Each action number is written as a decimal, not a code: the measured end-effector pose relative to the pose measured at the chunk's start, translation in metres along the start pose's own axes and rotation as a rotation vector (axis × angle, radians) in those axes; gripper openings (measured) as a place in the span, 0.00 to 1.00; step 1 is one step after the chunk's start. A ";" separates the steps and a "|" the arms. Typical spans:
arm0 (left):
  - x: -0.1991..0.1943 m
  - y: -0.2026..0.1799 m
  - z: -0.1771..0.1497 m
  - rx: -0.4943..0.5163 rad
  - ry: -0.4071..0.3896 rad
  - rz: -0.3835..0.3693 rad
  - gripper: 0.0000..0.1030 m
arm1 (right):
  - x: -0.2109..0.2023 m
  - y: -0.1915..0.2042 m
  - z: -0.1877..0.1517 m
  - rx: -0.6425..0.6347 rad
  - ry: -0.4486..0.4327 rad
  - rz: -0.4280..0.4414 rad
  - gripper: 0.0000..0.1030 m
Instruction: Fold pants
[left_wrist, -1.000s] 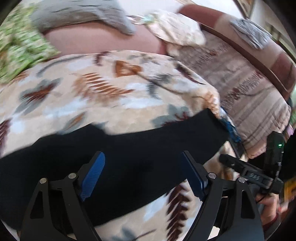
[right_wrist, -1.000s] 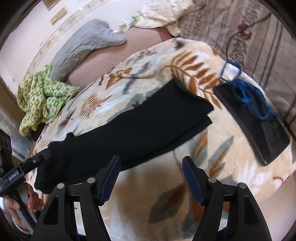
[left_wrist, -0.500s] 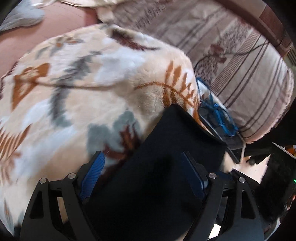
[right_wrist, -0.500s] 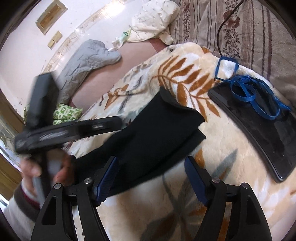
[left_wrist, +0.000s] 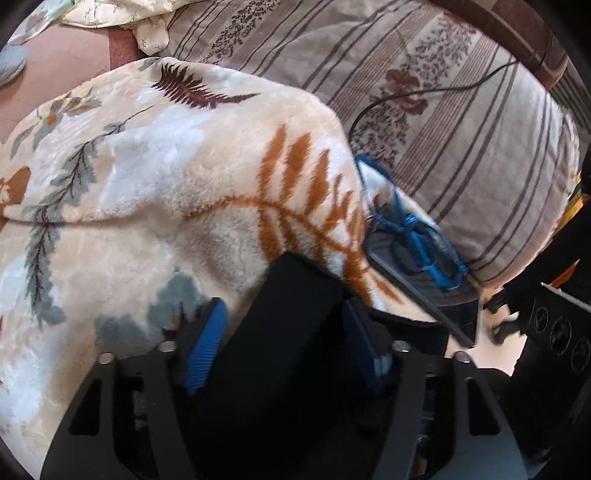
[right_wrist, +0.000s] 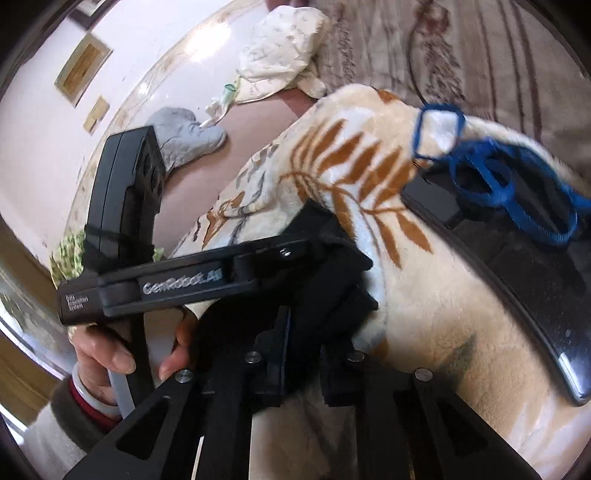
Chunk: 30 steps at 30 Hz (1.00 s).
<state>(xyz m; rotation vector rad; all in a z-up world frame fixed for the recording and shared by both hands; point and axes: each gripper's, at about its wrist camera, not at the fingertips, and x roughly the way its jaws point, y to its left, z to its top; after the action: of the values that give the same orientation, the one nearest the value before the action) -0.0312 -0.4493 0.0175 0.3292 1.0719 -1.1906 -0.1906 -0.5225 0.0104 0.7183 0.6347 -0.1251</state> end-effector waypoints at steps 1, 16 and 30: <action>-0.004 -0.001 0.000 -0.009 -0.007 -0.007 0.58 | -0.003 0.005 0.001 -0.015 -0.006 0.000 0.10; -0.206 0.063 -0.074 -0.273 -0.291 0.061 0.78 | -0.039 0.153 -0.005 -0.416 -0.045 0.171 0.09; -0.246 0.122 -0.216 -0.595 -0.330 0.193 0.78 | 0.054 0.225 -0.114 -0.608 0.322 0.224 0.26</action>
<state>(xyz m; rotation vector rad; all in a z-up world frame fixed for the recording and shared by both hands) -0.0277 -0.1043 0.0720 -0.2179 1.0230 -0.6798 -0.1325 -0.2736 0.0423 0.2133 0.8414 0.3863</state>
